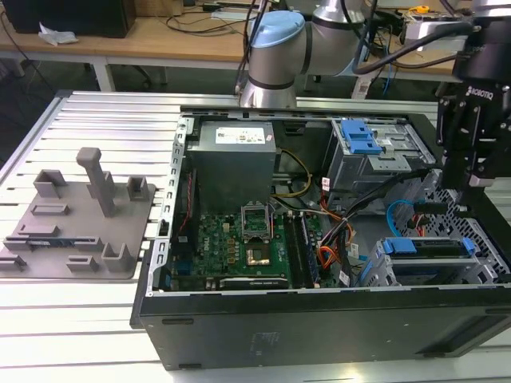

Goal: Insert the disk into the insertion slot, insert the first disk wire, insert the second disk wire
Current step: 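Insert the first disk wire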

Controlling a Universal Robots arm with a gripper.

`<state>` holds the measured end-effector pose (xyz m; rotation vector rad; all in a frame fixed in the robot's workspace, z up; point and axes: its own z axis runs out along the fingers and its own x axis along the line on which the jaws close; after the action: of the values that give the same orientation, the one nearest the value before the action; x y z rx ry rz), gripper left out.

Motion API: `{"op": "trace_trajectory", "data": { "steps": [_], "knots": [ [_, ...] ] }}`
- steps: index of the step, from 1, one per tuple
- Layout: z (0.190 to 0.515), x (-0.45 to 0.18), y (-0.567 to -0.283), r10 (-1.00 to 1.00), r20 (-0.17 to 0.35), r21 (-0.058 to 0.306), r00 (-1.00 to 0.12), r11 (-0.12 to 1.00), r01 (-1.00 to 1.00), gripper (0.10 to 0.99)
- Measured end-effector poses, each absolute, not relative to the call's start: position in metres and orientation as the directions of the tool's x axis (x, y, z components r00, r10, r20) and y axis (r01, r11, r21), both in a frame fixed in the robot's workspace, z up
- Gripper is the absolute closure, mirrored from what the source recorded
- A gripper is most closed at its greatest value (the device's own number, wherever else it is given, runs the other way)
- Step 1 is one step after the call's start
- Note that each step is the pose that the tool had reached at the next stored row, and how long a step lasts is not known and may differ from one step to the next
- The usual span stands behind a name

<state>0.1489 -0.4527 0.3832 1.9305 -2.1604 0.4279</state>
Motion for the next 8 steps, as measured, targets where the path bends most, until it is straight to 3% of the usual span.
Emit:
{"op": "trace_trajectory", "data": {
  "steps": [8],
  "knots": [
    [0.368,0.148,-0.442,-0.930,0.345,-0.090,-0.128,0.103,-0.991,0.616]
  ]
}}
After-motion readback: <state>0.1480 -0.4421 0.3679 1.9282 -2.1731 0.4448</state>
